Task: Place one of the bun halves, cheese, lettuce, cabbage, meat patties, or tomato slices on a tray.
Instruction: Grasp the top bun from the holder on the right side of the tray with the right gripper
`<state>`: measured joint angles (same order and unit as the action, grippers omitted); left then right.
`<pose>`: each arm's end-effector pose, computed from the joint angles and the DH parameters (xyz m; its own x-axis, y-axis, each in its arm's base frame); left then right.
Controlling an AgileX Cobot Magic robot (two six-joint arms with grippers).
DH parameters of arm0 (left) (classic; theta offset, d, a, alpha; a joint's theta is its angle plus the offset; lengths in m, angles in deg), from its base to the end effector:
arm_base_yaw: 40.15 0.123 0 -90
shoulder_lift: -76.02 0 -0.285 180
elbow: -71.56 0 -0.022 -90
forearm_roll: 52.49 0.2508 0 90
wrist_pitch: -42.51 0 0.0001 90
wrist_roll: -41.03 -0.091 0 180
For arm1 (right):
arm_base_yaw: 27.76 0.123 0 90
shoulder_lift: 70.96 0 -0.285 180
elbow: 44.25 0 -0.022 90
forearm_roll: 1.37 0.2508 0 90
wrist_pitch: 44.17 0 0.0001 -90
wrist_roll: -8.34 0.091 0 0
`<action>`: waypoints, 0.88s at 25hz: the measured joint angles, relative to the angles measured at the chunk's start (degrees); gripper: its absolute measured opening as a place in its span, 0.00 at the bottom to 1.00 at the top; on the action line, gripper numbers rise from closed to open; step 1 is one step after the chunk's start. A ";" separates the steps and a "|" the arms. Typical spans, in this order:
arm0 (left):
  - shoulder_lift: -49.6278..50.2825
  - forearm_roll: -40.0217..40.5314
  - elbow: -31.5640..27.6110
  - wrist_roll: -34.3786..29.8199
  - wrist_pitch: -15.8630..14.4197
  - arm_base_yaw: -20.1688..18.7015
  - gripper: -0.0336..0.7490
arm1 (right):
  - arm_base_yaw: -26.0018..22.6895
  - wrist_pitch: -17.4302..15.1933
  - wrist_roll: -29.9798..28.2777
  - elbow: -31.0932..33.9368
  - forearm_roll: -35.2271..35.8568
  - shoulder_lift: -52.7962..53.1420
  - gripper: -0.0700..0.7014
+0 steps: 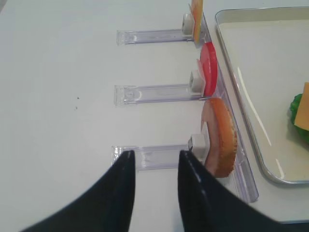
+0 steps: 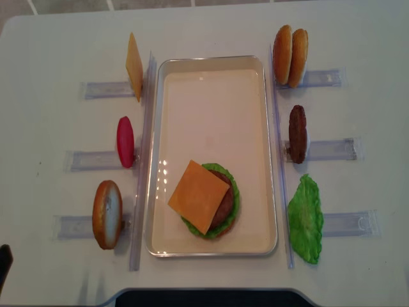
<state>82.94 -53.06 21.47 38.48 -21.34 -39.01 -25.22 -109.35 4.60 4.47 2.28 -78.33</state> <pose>-0.0065 -0.0009 0.2656 -0.5129 0.0299 -0.8579 0.0083 0.9995 0.0299 -0.0094 0.0049 0.2706 -0.5139 -0.0613 -0.8557 -0.1135 0.9935 -0.0030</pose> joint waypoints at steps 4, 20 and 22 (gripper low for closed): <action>0.00 0.00 0.00 0.00 0.00 0.00 0.30 | 0.00 0.00 0.00 0.00 0.00 0.00 0.68; 0.00 0.00 0.00 0.00 0.00 1.49 0.05 | 0.00 0.00 1.23 0.00 0.00 0.00 0.68; 0.00 0.00 0.00 0.00 0.00 3.11 0.04 | 0.00 0.00 1.29 0.00 0.00 0.00 0.68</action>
<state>82.94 -53.06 21.47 38.48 -21.34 -35.90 -25.22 -109.35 5.88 4.47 2.28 -78.33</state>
